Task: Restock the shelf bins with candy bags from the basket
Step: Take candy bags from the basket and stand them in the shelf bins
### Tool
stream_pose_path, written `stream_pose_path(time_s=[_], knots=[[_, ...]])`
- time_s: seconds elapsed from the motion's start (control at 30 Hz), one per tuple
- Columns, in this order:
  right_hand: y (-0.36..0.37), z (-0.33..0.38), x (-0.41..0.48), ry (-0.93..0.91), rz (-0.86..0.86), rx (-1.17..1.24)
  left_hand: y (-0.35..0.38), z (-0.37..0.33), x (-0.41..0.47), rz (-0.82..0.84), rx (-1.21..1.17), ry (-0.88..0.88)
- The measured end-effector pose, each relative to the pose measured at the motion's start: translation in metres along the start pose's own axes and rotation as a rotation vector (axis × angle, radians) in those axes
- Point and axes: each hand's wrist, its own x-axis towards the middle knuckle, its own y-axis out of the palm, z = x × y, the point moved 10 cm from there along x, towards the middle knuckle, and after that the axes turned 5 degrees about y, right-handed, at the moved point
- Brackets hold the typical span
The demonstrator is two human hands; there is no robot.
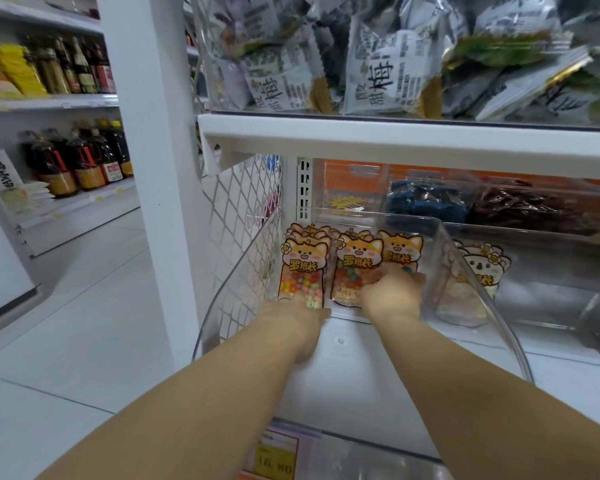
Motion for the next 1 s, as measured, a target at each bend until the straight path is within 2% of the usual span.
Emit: stream_pose_path(time_s=[0.2, 0.47, 0.63, 0.8, 1.0], knots=[[0.030, 0.019, -0.011, -0.138, 0.207, 0.005, 0.001, 0.000, -0.002, 0.007, -0.036, -0.019], [0.027, 0.014, -0.009, -0.093, 0.122, -0.037, 0.005, 0.003, 0.001, -0.009, -0.069, -0.033], [0.010, 0.011, -0.003, -0.046, 0.037, 0.052, 0.006, 0.004, 0.003, -0.019, -0.082, -0.033], [0.022, 0.013, 0.000, -0.059, 0.132, 0.023, 0.004, 0.005, 0.003, -0.041, -0.095, -0.024], [0.010, 0.009, 0.000, -0.030, 0.075, -0.017, 0.004, 0.007, 0.003, -0.060, -0.112, -0.022]])
